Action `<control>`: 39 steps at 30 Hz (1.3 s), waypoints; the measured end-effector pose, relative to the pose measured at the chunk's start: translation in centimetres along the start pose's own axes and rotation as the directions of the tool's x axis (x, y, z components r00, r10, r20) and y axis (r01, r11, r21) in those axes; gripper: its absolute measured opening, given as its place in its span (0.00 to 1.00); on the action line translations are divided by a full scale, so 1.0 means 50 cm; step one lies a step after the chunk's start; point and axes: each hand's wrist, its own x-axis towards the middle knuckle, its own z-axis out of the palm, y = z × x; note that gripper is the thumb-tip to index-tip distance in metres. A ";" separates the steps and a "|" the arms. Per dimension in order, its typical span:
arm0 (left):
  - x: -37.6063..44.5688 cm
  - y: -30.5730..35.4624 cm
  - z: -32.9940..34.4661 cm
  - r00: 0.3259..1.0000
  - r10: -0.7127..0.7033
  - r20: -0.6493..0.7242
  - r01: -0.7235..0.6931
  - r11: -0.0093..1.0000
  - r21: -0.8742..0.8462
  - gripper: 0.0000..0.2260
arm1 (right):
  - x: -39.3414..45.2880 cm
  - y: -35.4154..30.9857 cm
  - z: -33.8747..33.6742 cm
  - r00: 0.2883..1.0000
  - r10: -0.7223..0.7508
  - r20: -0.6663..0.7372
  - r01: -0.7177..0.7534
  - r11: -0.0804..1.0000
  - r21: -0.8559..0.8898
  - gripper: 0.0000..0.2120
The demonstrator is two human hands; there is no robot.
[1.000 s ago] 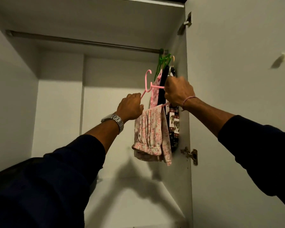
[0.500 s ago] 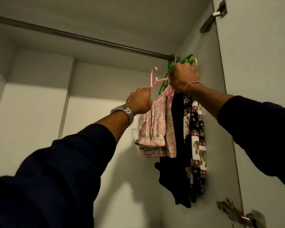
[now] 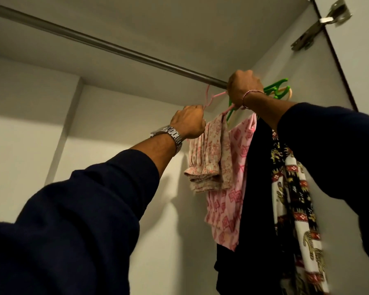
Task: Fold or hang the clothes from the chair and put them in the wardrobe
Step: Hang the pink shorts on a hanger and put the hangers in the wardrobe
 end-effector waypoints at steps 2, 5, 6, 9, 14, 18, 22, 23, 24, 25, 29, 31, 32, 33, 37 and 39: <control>0.006 -0.012 0.009 1.000 0.001 0.000 -0.001 1.000 0.002 0.18 | 0.014 0.004 -0.001 1.000 0.010 -0.009 -0.011 1.000 -0.015 0.11; 0.008 -0.019 0.017 1.000 -0.002 0.000 0.002 1.000 -0.005 0.19 | 0.020 0.015 -0.018 1.000 0.018 -0.009 -0.018 0.999 -0.037 0.12; 0.009 -0.020 0.021 1.000 -0.005 -0.003 0.005 1.000 -0.013 0.19 | 0.022 0.019 -0.022 1.000 0.021 -0.005 -0.021 0.999 -0.037 0.13; 0.008 -0.012 0.029 1.000 0.003 -0.004 -0.003 0.999 -0.041 0.18 | 0.020 0.034 -0.035 1.000 0.023 -0.004 -0.023 0.999 -0.038 0.13; 0.006 0.014 0.045 0.999 0.036 0.001 -0.036 0.996 -0.085 0.17 | -0.008 0.061 -0.049 1.000 -0.003 0.020 0.004 0.998 -0.056 0.09; 0.002 0.032 0.053 0.998 0.052 0.024 -0.050 0.995 -0.090 0.19 | -0.034 0.088 -0.063 1.000 0.001 0.019 0.001 0.996 -0.088 0.09; -0.007 0.055 0.050 0.998 0.059 0.033 -0.057 0.996 -0.076 0.20 | -0.057 0.103 -0.068 1.000 -0.016 0.021 0.019 0.991 -0.132 0.09; -0.009 0.061 0.048 0.997 0.061 0.040 -0.057 0.995 -0.077 0.20 | -0.060 0.103 -0.068 1.000 -0.020 0.010 0.022 0.991 -0.134 0.09; -0.011 0.068 0.045 0.997 0.064 0.046 -0.060 0.995 -0.077 0.21 | -0.063 0.103 -0.068 1.000 -0.025 0.001 0.025 0.990 -0.137 0.09; -0.014 0.074 0.043 0.997 0.065 0.048 -0.061 0.995 -0.079 0.21 | -0.066 0.102 -0.067 0.999 -0.032 -0.007 0.031 0.989 -0.147 0.09; -0.030 0.095 0.030 0.995 0.065 0.074 -0.060 0.996 -0.072 0.21 | -0.090 0.098 -0.067 0.992 -0.120 -0.028 0.111 0.969 -0.220 0.09; -0.045 0.109 0.022 0.993 0.064 0.099 -0.059 0.997 -0.058 0.21 | -0.105 0.099 -0.071 0.978 -0.208 -0.029 0.197 0.954 -0.227 0.10; -0.052 0.116 0.018 0.993 0.063 0.104 -0.057 0.997 -0.052 0.21 | -0.113 0.101 -0.073 0.968 -0.249 -0.040 0.234 0.946 -0.223 0.11; -0.060 0.123 0.012 0.992 0.059 0.109 -0.054 0.998 -0.045 0.21 | -0.119 0.105 -0.075 0.960 -0.275 -0.056 0.257 0.941 -0.223 0.11; -0.097 0.169 -0.018 0.991 0.034 0.130 -0.031 0.999 -0.024 0.17 | -0.165 0.133 -0.106 0.931 -0.341 -0.131 0.301 0.918 -0.257 0.10; -0.123 0.196 -0.040 0.989 0.017 0.147 -0.014 1.000 -0.022 0.15 | -0.202 0.148 -0.129 0.921 -0.365 -0.137 0.321 0.909 -0.268 0.12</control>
